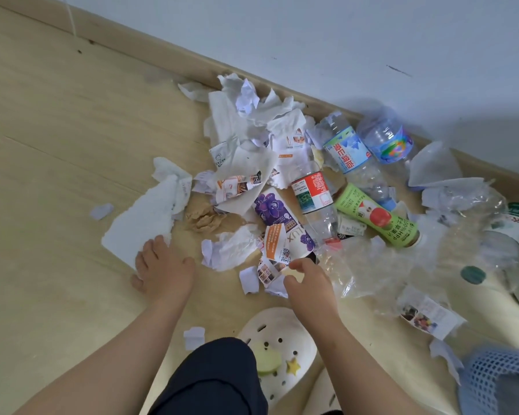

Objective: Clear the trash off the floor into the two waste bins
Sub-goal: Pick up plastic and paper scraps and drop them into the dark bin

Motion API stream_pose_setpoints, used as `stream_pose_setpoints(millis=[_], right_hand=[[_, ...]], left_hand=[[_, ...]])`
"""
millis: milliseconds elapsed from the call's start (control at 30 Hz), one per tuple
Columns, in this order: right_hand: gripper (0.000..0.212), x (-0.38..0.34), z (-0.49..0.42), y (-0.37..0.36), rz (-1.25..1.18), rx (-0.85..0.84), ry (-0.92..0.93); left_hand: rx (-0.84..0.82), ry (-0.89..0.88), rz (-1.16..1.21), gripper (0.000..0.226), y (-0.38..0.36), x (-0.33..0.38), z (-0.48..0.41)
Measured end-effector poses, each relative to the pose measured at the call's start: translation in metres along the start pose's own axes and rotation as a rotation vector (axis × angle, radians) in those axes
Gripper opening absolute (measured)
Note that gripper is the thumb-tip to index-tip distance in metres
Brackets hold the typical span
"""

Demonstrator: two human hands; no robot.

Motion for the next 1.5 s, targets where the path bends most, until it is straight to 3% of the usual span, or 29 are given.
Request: stream_pose_setpoints(millis=[167, 267, 333, 467, 600, 733, 867, 1000, 1133, 1233, 1367, 1500], right_hand=[[0.03, 0.013, 0.003, -0.001, -0.043, -0.026, -0.031], [0.032, 0.024, 0.0, 0.004, -0.079, -0.024, -0.067], [0.033, 0.029, -0.002, 0.004, -0.112, -0.032, -0.082], [0.03, 0.034, -0.006, 0.0, -0.154, -0.053, -0.078], [0.029, 0.033, -0.005, 0.001, -0.196, -0.083, -0.075], [0.029, 0.035, -0.007, 0.011, -0.244, -0.082, -0.064], [0.026, 0.032, -0.007, 0.017, -0.358, -0.085, -0.05], [0.037, 0.02, -0.006, 0.024, -0.499, -0.105, 0.014], [0.041, 0.01, -0.003, 0.03, -0.688, -0.228, 0.039], [0.03, 0.013, -0.006, 0.035, -0.825, -0.268, 0.035], [0.012, 0.031, -0.014, 0.062, -0.912, -0.038, -0.016], [0.008, 0.056, -0.018, 0.08, -1.01, 0.138, -0.125]], left_hand=[[-0.021, -0.146, -0.05, 0.053, -0.003, 0.018, 0.021], [0.156, -0.227, -0.014, 0.041, 0.018, 0.028, 0.023], [0.264, -0.16, 0.054, 0.047, 0.032, 0.023, 0.017], [0.065, 0.176, 0.3, 0.08, 0.01, 0.0, 0.001], [-0.022, 0.219, 0.346, 0.092, -0.016, -0.004, 0.006], [-0.069, 0.234, 0.614, 0.087, -0.028, 0.01, 0.023], [-0.15, 0.045, 0.707, 0.049, -0.015, 0.062, 0.043], [-0.292, -0.15, 0.764, 0.007, 0.007, 0.119, 0.062], [-0.42, -0.249, 0.855, 0.007, 0.011, 0.163, 0.078], [-0.413, -0.298, 0.81, 0.005, 0.006, 0.18, 0.076], [-0.258, -0.456, 0.636, 0.021, 0.006, 0.201, 0.055], [-0.023, -0.835, 0.242, 0.024, 0.012, 0.245, 0.05]])
Point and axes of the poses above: each hand's wrist, its own z-axis away from the middle knuckle, its own y-axis out of the back of the hand, x = y × z, the point moved 9 cm from there along -z, towards the middle knuckle, and after that the axes turned 7 degrees about -y, right-handed, at the moved point
